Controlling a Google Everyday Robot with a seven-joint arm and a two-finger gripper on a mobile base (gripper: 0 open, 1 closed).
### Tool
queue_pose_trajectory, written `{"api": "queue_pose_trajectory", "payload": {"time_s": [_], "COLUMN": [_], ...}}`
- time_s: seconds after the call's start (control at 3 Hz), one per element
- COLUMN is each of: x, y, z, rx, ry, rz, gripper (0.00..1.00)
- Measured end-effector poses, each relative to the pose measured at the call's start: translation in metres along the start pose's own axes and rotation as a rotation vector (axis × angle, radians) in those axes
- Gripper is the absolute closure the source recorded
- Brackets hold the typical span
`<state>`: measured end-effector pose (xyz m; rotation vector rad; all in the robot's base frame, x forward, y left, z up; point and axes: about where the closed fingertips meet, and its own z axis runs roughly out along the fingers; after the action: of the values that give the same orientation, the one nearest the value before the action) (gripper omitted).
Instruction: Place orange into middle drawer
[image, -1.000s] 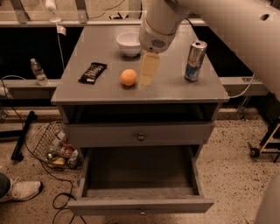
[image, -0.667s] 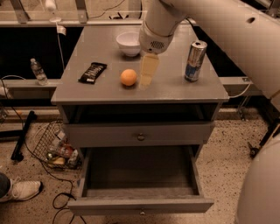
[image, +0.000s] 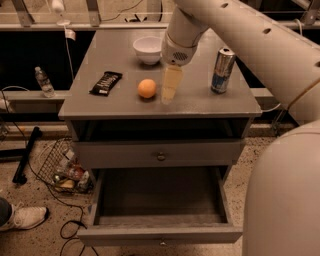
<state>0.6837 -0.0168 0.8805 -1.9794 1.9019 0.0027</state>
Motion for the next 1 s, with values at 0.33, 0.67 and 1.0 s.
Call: {"api": "queue_pose_trajectory", "payload": {"time_s": [0.33,0.67,1.0], "x": [0.001,-0.008,-0.019], "y": [-0.008,-0.012,-0.013], "z": [0.01,0.019,0.03], "rx": [-0.006,-0.009,-0.027], "ry": [-0.006,-0.026,-0.037], "rz": [0.003,-0.002,-0.016], "gripper": [0.0,0.0,0.0]}}
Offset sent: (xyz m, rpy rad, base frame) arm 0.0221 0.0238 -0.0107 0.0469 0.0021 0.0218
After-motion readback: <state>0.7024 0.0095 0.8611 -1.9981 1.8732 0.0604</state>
